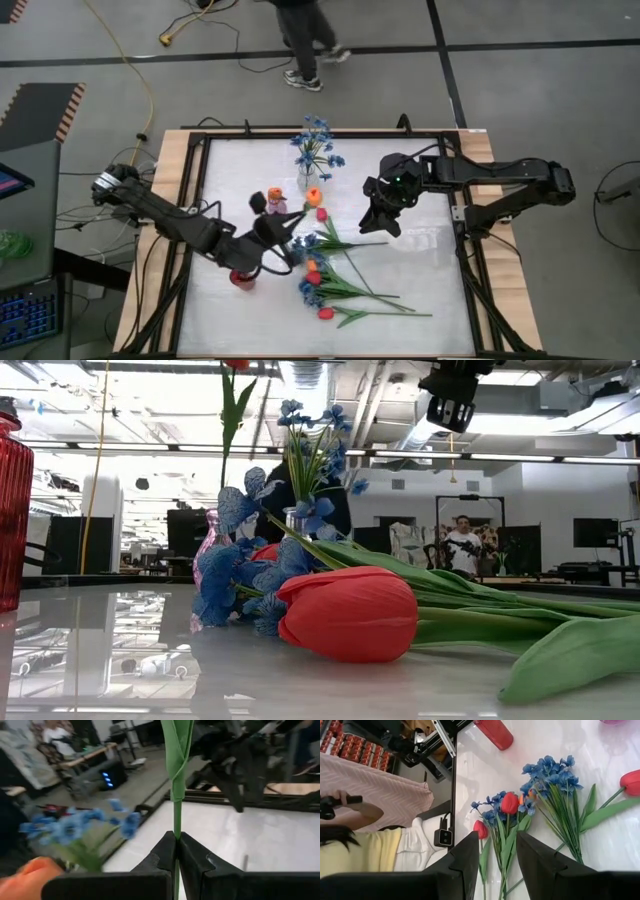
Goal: Sort flowers into vase by color
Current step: Put the top orange tulip into the purple vase
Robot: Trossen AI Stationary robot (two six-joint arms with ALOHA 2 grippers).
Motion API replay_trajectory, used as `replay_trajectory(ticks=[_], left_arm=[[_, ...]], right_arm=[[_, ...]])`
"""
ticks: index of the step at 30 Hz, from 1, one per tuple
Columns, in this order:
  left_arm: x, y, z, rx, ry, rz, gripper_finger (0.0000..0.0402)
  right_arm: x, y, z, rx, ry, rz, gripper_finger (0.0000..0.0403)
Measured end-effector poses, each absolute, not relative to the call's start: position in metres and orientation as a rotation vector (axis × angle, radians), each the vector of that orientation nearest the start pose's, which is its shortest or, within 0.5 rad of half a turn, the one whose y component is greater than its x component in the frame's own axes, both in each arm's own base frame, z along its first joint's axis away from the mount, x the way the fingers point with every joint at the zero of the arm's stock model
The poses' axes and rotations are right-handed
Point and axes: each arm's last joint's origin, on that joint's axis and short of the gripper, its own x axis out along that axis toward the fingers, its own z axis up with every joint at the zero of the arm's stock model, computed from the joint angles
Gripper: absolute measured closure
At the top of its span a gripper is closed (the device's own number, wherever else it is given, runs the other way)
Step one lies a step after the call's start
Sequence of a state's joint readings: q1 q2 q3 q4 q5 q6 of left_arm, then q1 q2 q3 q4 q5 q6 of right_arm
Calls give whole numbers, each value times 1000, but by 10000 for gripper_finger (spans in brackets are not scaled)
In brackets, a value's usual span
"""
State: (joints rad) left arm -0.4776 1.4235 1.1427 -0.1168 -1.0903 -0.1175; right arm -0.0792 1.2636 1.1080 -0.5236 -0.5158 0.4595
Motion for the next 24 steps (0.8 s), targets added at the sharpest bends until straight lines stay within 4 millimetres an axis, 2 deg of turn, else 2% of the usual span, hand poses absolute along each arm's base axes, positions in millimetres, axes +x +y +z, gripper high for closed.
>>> replay_trajectory(ticks=[8,15,19,24], left_arm=[[261,-139,318,182,223,737,401],[236,-156,306,178,191,758,401],[222,-154,298,186,159,798,401],[203,-136,295,151,123,841,401]], right_arm=[[264,-7,318,629,741,240,246],[264,-7,318,629,741,240,246],[264,-7,318,629,741,240,246],[264,-7,318,629,741,240,246]])
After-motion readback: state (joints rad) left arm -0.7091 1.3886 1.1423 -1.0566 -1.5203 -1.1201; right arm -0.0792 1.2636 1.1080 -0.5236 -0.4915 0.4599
